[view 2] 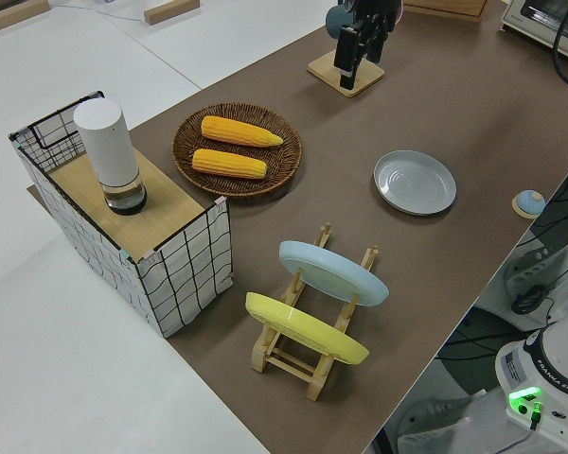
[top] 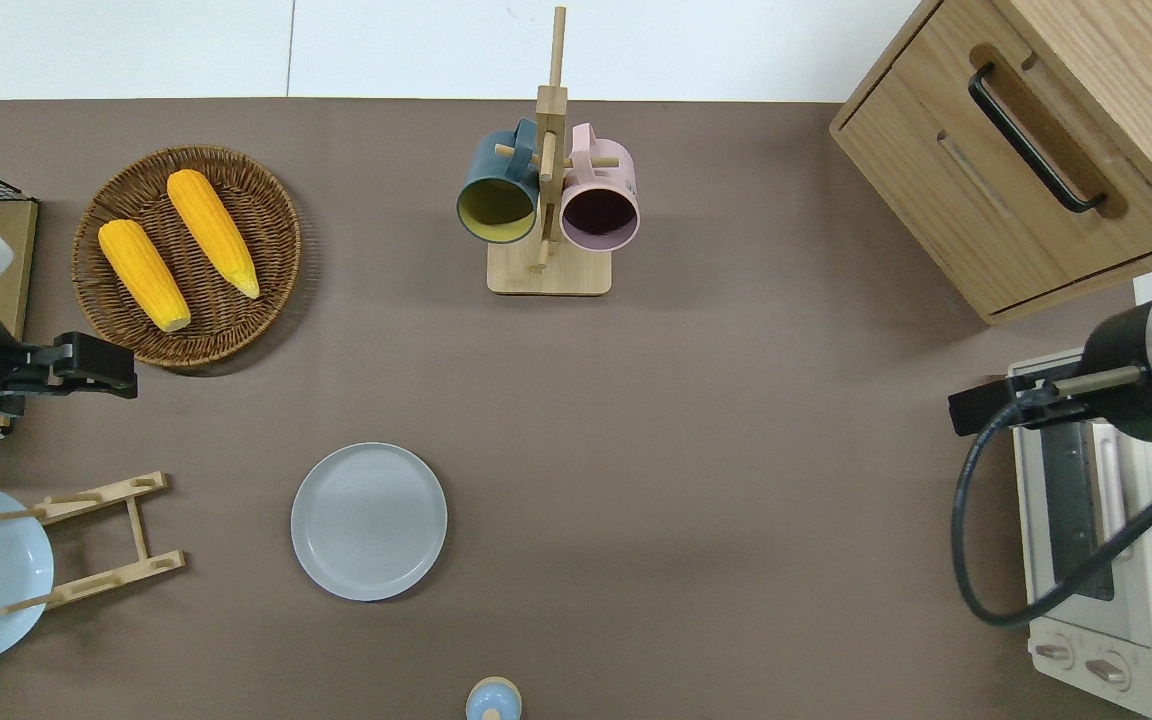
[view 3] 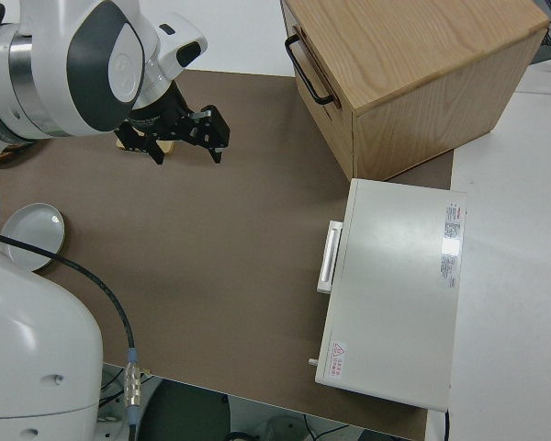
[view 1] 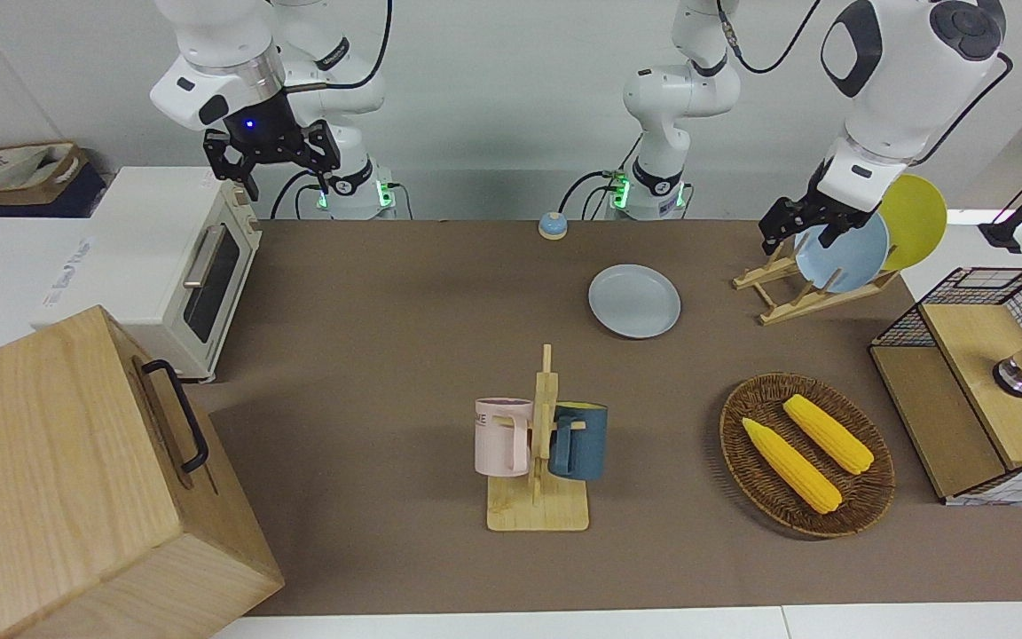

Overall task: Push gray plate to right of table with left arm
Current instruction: 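Lower the left gripper toward the table near the robot, then move the left gripper to the near edge of the gray plate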

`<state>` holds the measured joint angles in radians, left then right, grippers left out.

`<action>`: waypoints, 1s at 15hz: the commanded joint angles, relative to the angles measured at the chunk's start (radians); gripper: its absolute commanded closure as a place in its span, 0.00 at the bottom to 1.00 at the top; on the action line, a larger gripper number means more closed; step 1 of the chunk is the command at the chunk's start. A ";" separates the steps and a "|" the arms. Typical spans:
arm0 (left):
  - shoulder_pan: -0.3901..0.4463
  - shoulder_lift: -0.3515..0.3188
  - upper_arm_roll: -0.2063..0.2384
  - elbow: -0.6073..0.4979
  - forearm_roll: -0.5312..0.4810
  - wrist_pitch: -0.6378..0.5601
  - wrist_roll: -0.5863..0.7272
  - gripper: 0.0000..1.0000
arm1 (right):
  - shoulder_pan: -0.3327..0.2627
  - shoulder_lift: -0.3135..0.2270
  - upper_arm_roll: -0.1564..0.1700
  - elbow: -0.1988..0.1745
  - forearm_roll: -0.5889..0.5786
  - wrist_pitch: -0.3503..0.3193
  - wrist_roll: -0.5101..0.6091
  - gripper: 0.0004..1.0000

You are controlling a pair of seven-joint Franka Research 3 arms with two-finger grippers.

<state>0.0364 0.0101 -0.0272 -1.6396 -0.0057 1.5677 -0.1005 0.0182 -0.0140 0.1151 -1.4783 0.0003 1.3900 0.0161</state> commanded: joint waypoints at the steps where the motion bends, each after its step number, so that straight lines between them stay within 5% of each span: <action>1: 0.005 -0.056 0.001 -0.067 -0.013 -0.025 -0.010 0.00 | -0.020 -0.003 0.015 0.009 0.006 -0.016 0.013 0.02; 8: 0.002 -0.317 0.006 -0.469 -0.019 0.225 -0.008 0.00 | -0.020 -0.003 0.017 0.009 0.006 -0.016 0.013 0.02; 15: -0.030 -0.387 -0.017 -0.719 -0.020 0.423 -0.097 0.00 | -0.020 -0.003 0.017 0.009 0.006 -0.016 0.013 0.02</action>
<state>0.0331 -0.3151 -0.0289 -2.1997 -0.0084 1.8609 -0.1219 0.0181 -0.0140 0.1151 -1.4782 0.0003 1.3900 0.0161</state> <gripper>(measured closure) 0.000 0.013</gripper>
